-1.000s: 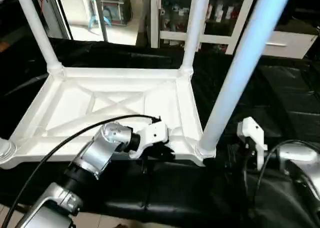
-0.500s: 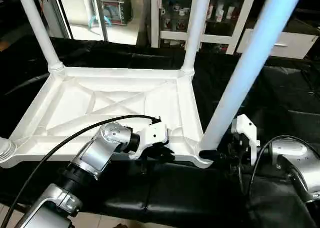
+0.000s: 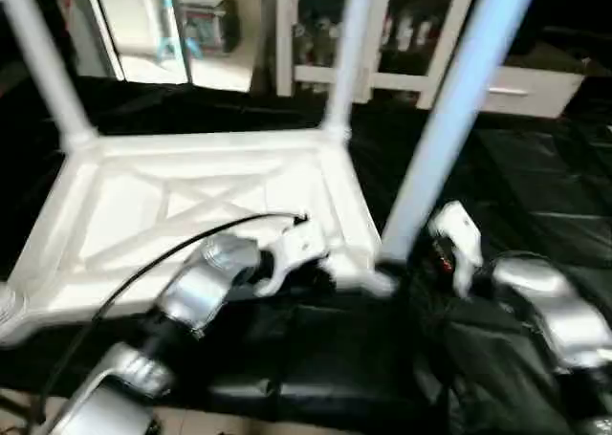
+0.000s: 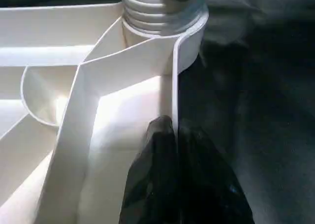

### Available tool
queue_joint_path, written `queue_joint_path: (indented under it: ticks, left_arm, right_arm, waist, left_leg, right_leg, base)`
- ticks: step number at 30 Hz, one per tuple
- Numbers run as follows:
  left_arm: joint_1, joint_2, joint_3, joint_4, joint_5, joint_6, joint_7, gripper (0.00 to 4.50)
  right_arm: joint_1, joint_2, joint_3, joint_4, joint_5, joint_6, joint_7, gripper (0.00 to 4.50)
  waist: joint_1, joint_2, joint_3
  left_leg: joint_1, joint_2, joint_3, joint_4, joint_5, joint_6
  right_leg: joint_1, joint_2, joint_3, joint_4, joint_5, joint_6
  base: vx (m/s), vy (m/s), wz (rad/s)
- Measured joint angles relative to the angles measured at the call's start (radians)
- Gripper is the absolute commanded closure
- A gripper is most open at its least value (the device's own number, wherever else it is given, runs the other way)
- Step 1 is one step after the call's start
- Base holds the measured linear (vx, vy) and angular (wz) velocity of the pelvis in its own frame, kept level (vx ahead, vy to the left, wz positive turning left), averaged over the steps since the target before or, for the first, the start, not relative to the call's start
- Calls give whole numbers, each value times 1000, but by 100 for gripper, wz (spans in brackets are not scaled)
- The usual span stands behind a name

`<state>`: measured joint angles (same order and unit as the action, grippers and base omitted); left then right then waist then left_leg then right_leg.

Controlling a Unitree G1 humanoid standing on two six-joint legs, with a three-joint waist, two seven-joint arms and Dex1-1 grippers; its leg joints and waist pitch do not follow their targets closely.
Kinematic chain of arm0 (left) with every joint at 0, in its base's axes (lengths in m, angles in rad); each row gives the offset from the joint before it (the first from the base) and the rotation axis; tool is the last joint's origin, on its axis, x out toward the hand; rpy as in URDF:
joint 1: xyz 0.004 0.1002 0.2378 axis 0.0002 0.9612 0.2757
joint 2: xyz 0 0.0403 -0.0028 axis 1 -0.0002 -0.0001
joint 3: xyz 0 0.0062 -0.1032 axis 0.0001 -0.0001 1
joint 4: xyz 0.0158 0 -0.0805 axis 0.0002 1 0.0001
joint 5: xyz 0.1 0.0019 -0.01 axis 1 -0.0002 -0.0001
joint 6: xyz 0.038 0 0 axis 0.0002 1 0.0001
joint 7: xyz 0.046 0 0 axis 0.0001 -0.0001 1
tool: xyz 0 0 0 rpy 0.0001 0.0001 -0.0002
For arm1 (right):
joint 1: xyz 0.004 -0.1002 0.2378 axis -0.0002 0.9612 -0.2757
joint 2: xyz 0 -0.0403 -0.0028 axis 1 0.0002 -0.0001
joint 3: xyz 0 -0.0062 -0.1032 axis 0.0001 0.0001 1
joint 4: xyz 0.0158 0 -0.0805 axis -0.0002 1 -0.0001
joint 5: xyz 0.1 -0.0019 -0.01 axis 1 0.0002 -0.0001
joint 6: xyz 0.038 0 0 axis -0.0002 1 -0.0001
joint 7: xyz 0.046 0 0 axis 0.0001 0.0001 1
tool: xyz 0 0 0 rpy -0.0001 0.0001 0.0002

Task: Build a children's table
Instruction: Rotate leg to tighten

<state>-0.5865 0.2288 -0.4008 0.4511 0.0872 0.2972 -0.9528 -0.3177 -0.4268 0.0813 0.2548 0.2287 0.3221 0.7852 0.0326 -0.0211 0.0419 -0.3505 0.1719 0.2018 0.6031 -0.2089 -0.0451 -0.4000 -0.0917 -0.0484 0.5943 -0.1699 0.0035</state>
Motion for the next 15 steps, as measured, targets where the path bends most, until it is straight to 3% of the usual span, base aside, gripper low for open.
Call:
queue_joint_path:
  ticks: [3, 8, 15]
  left_arm:
    - [-68, -107, 35, 104, 24, 81, 179, 450]
    - [-146, -209, 45, 227, 26, 107, 347, 450]
    - [-198, -248, 61, 314, 46, 69, 403, 450]
  right_arm:
    - [-57, 150, -64, 59, -40, 41, -305, 245]
    - [-123, 295, -116, 134, -73, 18, -643, 246]
    - [-174, 326, -114, 181, -143, -8, -721, 246]
  waist:
    - [-7, -4, 1]
    - [-2, -4, 1]
    - [9, -2, 1]
  left_leg:
    - [-1, 0, -1, 2, 0, -1]
    - [-3, -1, -1, 2, 0, -1]
    - [-8, 0, -2, -3, 0, -1]
  right_leg:
    - [-2, 0, 0, -1, 0, 0]
    - [-4, 0, 0, -1, 3, -1]
    - [-8, 0, -3, -2, 6, -6]
  base:
    - [0, 0, 0]
    - [0, 0, 0]
    - [0, 0, 0]
